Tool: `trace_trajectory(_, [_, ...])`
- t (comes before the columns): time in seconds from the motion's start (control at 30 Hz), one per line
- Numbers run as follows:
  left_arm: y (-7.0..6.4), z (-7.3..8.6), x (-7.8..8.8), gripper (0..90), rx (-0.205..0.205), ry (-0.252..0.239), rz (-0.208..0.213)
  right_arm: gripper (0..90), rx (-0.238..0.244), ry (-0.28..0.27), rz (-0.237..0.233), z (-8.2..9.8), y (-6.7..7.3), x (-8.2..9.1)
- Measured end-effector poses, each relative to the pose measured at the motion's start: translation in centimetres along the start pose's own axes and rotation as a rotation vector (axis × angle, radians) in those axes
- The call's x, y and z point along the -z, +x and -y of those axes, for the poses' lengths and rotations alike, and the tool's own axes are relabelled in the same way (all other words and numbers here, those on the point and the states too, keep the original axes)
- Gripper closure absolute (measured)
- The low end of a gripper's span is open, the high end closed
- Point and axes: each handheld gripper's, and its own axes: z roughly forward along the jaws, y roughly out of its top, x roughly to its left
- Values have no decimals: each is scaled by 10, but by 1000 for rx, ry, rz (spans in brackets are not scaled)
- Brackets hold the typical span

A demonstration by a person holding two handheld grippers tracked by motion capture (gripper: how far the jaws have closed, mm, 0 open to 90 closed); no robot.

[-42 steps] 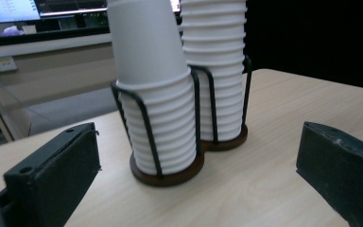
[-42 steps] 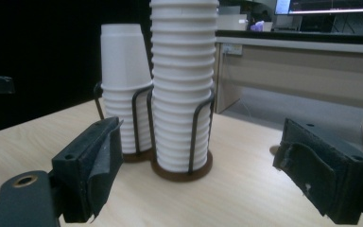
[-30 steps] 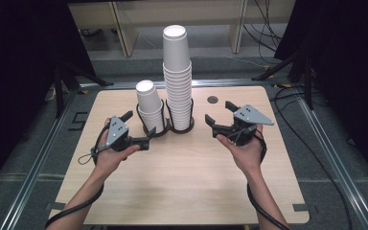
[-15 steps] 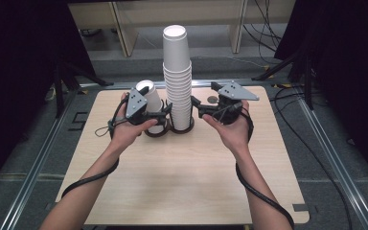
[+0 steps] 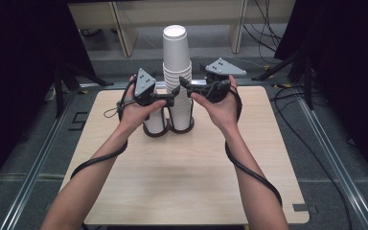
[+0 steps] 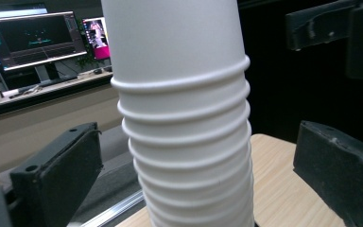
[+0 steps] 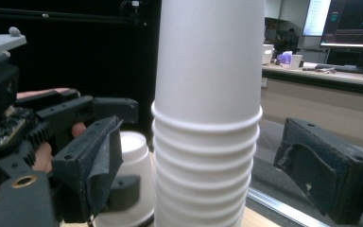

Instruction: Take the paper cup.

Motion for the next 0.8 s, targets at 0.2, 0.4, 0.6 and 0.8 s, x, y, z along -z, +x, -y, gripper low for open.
trace_trajectory(0.2, [1, -6, -15, 10, -10, 11, 12, 147, 4, 4, -6, -20, -4, -16])
trace_trajectory(0.4, [3, -8, -26, 7, 1, 13, 13, 148, -2, 6, -7, -32, -11, -30])
trace_trajectory(0.6, [5, -9, -33, 11, 6, 17, -6, 148, -10, 10, -10, -43, -14, -43])
trace_trajectory(0.8, [6, -9, -35, 20, 11, 12, -12, 148, 10, 14, -8, -52, -14, -52])
